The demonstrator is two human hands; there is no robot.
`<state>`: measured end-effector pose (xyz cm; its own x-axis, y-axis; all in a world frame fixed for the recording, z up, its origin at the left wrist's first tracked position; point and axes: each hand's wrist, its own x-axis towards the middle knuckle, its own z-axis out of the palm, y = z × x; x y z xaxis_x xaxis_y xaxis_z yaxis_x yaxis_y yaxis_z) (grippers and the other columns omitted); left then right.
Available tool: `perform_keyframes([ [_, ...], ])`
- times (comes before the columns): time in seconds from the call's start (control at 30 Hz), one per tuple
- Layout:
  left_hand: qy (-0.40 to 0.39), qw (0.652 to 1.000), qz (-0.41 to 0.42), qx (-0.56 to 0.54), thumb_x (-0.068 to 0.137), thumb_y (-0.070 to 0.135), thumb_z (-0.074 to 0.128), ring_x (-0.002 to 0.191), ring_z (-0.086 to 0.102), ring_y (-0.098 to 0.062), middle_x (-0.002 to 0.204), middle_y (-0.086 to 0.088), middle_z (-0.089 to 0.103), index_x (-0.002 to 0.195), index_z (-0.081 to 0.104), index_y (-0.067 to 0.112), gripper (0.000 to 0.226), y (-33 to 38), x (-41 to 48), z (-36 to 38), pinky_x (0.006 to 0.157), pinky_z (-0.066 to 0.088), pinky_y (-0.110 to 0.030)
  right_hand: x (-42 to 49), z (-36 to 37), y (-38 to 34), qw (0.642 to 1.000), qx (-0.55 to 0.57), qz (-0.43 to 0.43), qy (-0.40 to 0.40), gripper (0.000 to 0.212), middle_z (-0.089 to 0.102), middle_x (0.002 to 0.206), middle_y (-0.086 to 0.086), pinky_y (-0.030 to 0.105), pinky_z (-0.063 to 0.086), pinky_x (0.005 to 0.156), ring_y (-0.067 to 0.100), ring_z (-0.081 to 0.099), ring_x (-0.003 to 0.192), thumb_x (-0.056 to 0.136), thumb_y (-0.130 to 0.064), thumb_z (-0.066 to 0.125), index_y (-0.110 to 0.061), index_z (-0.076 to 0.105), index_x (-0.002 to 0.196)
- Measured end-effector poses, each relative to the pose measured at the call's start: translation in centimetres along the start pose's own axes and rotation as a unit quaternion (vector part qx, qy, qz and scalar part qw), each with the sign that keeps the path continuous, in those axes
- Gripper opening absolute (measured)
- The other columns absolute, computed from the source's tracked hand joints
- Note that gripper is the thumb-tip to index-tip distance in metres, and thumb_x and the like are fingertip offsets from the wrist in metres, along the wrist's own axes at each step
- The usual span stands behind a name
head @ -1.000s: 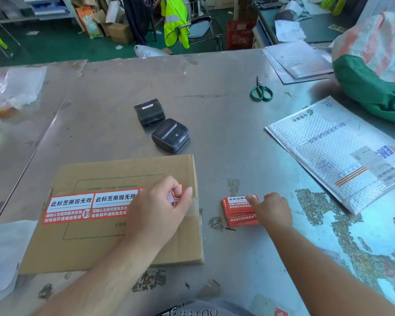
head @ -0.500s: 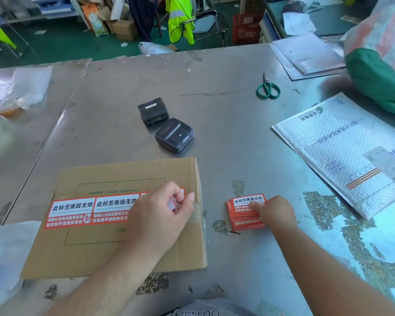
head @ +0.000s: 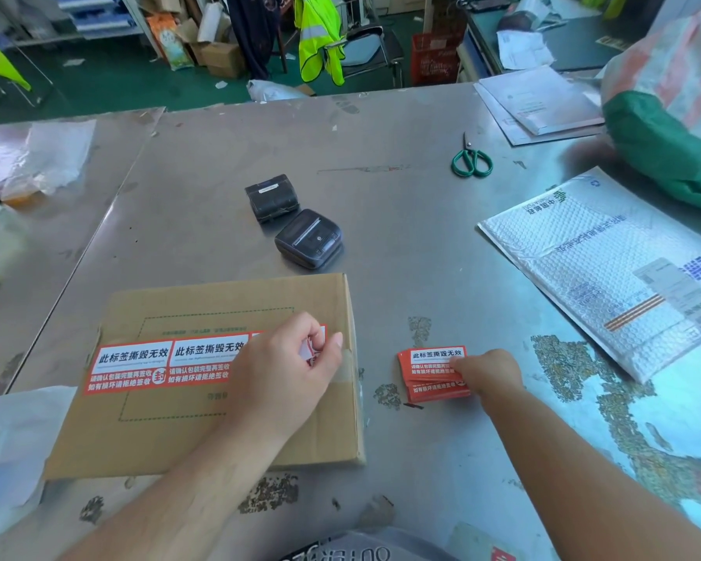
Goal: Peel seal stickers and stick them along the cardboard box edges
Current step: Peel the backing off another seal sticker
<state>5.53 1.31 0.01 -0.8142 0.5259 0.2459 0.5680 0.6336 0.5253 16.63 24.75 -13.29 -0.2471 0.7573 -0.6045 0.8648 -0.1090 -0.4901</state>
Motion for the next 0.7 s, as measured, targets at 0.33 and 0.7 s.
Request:
perform_keyframes([
  [0.33, 0.001, 1.0, -0.001, 0.008, 0.082, 0.034, 0.07, 0.051, 0.046, -0.022, 0.047, 0.007, 0.046, 0.062, 0.041, 0.022, 0.037, 0.2, -0.2, -0.1, 0.047, 0.033, -0.028, -1.5, -1.0, 0.4, 0.999, -0.003, -0.029, 0.029, 0.022, 0.074, 0.091, 0.017, 0.031, 0.05, 0.072, 0.033, 0.07, 0.088, 0.087, -0.026, 0.07, -0.006, 0.076, 0.093],
  [0.7, -0.013, 0.997, -0.035, -0.063, 0.083, 0.037, 0.069, 0.05, 0.05, -0.015, 0.047, 0.005, 0.051, 0.066, 0.05, 0.02, 0.031, -0.1, 0.0, -0.5, 0.048, 0.035, -0.029, -6.6, -2.8, -0.7, 0.969, 0.24, -0.053, -0.034, 0.011, 0.067, 0.073, 0.007, 0.022, 0.041, 0.045, 0.013, 0.056, 0.051, 0.092, -0.015, 0.064, -0.009, 0.069, 0.084],
])
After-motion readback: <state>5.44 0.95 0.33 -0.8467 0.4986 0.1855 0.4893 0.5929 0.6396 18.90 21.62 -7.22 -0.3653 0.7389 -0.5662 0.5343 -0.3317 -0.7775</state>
